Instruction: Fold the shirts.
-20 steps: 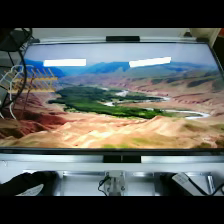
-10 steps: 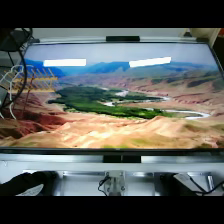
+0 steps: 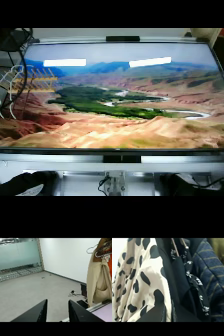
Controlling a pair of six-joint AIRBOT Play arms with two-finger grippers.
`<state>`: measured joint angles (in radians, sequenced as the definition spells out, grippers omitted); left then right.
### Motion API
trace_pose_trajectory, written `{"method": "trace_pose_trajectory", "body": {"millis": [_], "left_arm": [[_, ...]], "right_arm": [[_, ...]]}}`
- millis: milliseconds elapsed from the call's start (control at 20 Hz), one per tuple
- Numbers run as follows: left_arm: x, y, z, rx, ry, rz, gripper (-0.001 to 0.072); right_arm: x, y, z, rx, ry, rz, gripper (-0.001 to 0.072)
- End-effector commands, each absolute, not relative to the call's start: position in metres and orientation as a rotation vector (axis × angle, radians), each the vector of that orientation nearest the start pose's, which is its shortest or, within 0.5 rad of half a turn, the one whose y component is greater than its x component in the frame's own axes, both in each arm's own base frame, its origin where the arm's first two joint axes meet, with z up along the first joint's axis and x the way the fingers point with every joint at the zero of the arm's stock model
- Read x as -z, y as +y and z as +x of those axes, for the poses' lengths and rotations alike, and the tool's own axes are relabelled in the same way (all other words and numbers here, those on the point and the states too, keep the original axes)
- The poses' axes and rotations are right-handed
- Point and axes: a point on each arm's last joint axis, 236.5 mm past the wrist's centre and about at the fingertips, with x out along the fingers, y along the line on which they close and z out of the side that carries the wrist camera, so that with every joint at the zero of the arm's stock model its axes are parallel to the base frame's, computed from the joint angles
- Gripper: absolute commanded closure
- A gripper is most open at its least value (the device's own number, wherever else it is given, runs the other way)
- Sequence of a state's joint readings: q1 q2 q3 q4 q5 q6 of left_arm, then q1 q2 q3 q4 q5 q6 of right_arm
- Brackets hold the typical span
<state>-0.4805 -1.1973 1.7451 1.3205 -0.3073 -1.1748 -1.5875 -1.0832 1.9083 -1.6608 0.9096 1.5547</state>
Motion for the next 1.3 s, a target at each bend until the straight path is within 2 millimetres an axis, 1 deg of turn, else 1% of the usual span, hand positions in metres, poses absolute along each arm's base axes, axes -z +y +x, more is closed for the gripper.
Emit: {"method": "trace_pose_trajectory", "body": {"millis": [0,100,150,200,250,300,350,450,500,550,650,700,750,850,900,950,1000,1050,1150,1200,1250], "left_arm": [[-0.478,-0.238,0.418,0.533,-0.285,0.103,0.0379],[-0.473,-0.239,0.418,0.54,-0.264,0.11,0.0379],[-0.469,-0.24,0.418,0.545,-0.25,0.115,0.0379],[-0.467,-0.241,0.418,0.549,-0.24,0.119,0.0379],[-0.465,-0.242,0.418,0.551,-0.233,0.121,0.0379],[-0.465,-0.242,0.418,0.552,-0.231,0.121,0.0379],[-0.465,-0.242,0.418,0.552,-0.231,0.121,0.0379],[-0.463,-0.242,0.42,0.552,-0.228,0.122,0.0379],[-0.461,-0.244,0.422,0.553,-0.222,0.123,0.0379],[-0.455,-0.246,0.425,0.556,-0.207,0.126,0.0379],[-0.44,-0.251,0.434,0.564,-0.169,0.128,0.0379],[-0.432,-0.254,0.439,0.567,-0.148,0.133,0.0379],[-0.423,-0.257,0.445,0.568,-0.127,0.138,0.0379],[-0.405,-0.263,0.454,0.577,-0.082,0.15,0.0379],[-0.396,-0.265,0.457,0.583,-0.059,0.156,0.0379],[-0.387,-0.267,0.457,0.593,-0.025,0.166,0.0379],[-0.374,-0.269,0.457,0.605,0.023,0.18,0.0379],[-0.358,-0.27,0.456,0.621,0.085,0.198,0.0379],[-0.315,-0.268,0.449,0.657,0.258,0.245,0.038],[-0.29,-0.26,0.445,0.649,0.372,0.244,0.0382],[-0.259,-0.244,0.442,0.6,0.515,0.238,0.0384]], "right_arm": [[-0.446,-0.392,-0.05,1.714,0.181,0.086,0.0645],[-0.431,-0.388,-0.063,1.739,0.244,0.132,0.0645],[-0.429,-0.386,-0.067,1.747,0.247,0.147,0.0644],[-0.43,-0.386,-0.067,1.743,0.233,0.152,0.0623],[-0.432,-0.384,-0.066,1.74,0.224,0.149,0.0539],[-0.436,-0.383,-0.066,1.74,0.214,0.139,0.0382],[-0.439,-0.381,-0.065,1.737,0.205,0.131,0.0279],[-0.444,-0.374,-0.063,1.736,0.204,0.116,0.0277],[-0.445,-0.37,-0.062,1.735,0.209,0.112,0.0185],[-0.446,-0.366,-0.06,1.729,0.206,0.116,0.0156],[-0.447,-0.353,-0.05,1.697,0.195,0.136,0.0156],[-0.447,-0.347,-0.042,1.669,0.188,0.155,0.0116],[-0.444,-0.342,-0.034,1.636,0.185,0.183,0.0049],[-0.429,-0.33,-0.012,1.548,0.209,0.27,0.0049],[-0.417,-0.322,-0.001,1.501,0.245,0.322,0.0048],[-0.401,-0.313,0.011,1.443,0.291,0.39,0.0049],[-0.381,-0.3,0.027,1.364,0.353,0.473,0.0049],[-0.365,-0.288,0.044,1.278,0.406,0.54,0.0049],[-0.344,-0.264,0.086,1.046,0.469,0.622,0.0049],[-0.338,-0.249,0.111,0.903,0.483,0.648,0.0049],[-0.331,-0.23,0.138,0.747,0.514,0.662,0.0049]]}}
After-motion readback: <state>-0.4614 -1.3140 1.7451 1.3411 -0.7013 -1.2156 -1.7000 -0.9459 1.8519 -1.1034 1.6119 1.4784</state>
